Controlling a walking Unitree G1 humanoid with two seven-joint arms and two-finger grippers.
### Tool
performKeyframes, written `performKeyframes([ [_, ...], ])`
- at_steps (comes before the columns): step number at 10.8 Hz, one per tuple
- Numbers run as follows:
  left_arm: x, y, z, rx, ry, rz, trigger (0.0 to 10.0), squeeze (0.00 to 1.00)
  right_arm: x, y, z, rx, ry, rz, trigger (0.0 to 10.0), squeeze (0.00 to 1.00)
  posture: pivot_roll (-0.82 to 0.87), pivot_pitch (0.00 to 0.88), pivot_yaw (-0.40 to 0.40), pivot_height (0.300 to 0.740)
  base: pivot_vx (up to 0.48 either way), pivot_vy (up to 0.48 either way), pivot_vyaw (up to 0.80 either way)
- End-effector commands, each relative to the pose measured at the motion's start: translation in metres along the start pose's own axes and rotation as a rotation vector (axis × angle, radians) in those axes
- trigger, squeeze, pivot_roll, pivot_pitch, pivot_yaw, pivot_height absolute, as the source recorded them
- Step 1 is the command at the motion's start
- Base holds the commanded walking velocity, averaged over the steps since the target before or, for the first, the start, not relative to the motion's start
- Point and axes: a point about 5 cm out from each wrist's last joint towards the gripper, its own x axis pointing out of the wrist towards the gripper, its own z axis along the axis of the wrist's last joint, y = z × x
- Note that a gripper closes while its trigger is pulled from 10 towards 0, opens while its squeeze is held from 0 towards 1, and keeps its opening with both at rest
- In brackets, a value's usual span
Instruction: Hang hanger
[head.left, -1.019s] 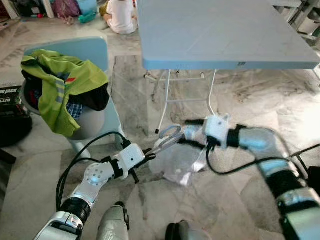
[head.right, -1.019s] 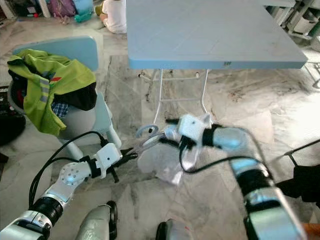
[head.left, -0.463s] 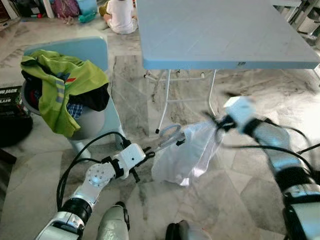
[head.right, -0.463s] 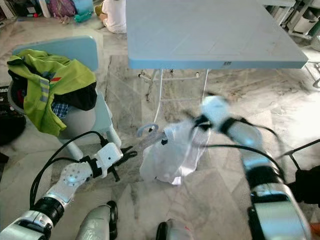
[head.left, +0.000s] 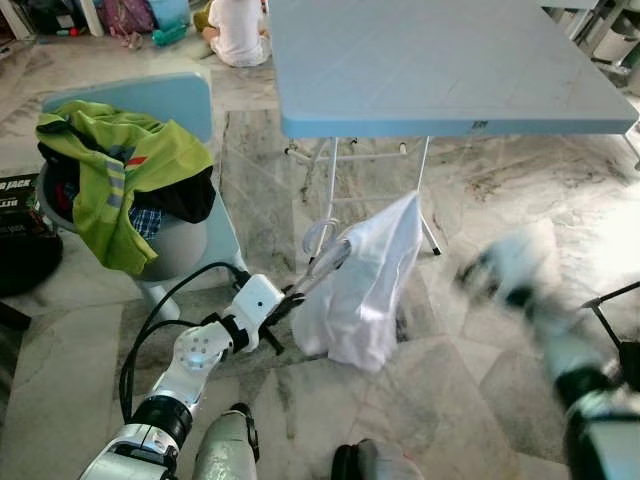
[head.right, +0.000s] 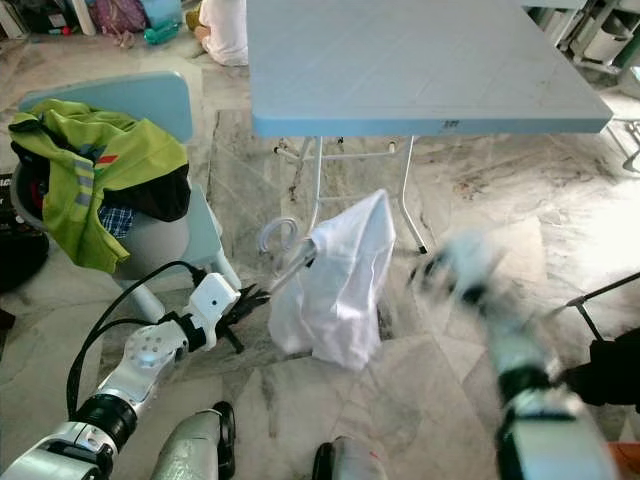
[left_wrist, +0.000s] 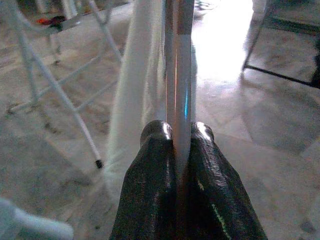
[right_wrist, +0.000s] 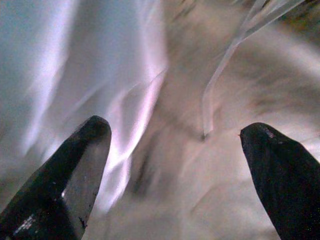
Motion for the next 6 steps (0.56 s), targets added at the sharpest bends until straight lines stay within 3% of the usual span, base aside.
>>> performKeyframes([
  [1,0.008,-0.008,0.02,0.044,-0.083,-0.105,0.0,0.0,0.0,0.015,-0.012,-0.016,0.058,0.095,10.0,0.0,0.02,0.152,-0.081,0.74,0.0,0.0,0.0],
  [3,0.006,-0.016,0.019,0.04,-0.073,-0.184,0.0,0.0,0.006,0.024,-0.007,0.008,0.036,0.094,10.0,0.0,0.02,0.148,-0.075,0.74,0.0,0.0,0.0],
  [4,0.003,-0.025,0.018,0.038,-0.061,-0.273,0.0,0.0,0.012,0.026,0.001,0.085,0.004,0.029,10.0,0.0,0.02,0.144,-0.069,0.74,0.0,0.0,0.0],
  [6,0.003,-0.03,0.021,0.046,-0.069,-0.318,0.0,0.0,0.018,0.034,0.007,0.11,-0.021,0.014,10.0,0.0,0.02,0.141,-0.065,0.74,0.0,0.0,0.0],
])
